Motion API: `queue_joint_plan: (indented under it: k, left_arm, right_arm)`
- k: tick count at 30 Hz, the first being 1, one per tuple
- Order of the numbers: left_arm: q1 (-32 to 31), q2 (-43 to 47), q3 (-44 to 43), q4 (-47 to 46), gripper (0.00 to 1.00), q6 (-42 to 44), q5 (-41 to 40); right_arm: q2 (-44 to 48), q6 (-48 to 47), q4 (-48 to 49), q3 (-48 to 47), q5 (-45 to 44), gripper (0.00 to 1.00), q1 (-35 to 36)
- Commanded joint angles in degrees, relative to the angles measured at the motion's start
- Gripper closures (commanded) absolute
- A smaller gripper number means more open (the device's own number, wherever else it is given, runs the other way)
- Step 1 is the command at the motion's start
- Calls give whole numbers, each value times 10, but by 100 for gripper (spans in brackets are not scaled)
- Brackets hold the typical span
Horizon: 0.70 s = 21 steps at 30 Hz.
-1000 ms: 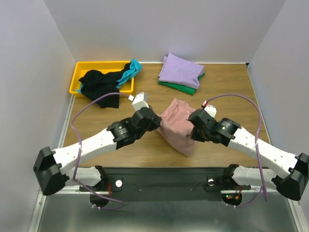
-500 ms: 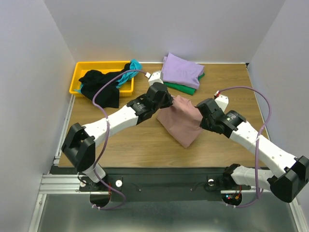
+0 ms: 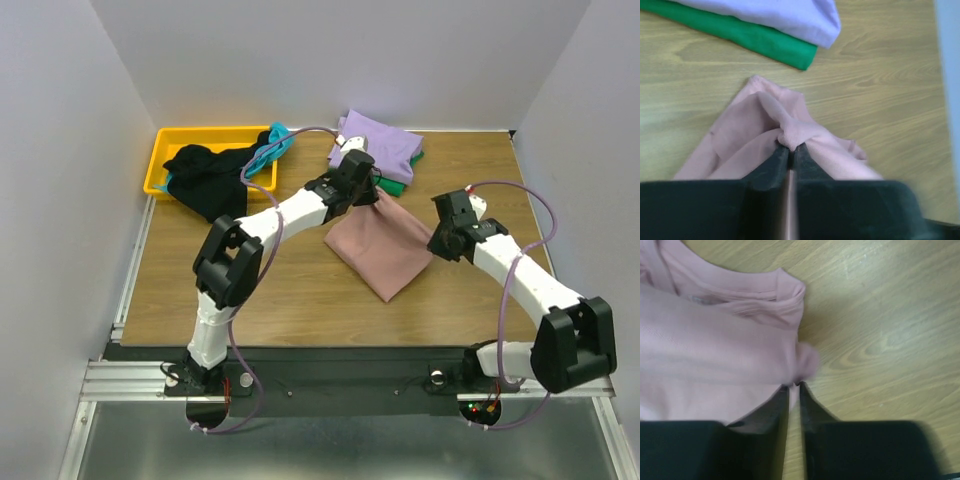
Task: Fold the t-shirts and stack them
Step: Fold the tshirt
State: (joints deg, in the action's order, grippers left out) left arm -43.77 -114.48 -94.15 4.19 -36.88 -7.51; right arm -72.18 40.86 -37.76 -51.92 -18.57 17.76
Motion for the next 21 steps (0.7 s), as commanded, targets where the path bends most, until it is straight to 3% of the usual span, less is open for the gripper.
queue_joint_plan:
  k: [1,2,3,5,8,13,17,21]
  left_arm:
    - [11,-38,-81,20,59,24,-11]
    - [11,-44,-105,27,24,26,-13]
    - [11,-48,-113,30,3,31,-8]
    - [11,-42,-117,30,2,39,-9]
    - [11,-5,-84,31,2,42,-17]
    - [12,102,72,-63,2,83,-17]
    - [26,124,131,-30,2,101,-19]
    - [40,181,221,-38,1,87,-6]
  right_arm:
    - [-37,-26,72,-9,39,76,-46]
    - [-60,-31,72,-24,42,47,-51]
    - [-67,-35,71,-30,43,37,-55]
    - [-74,-39,72,-41,42,20,-56]
    - [-61,-37,71,-52,41,8,-56]
    - [11,-46,71,-5,114,2,-56]
    - [62,-60,119,61,214,0,-56]
    - [36,-83,183,66,255,0,-55]
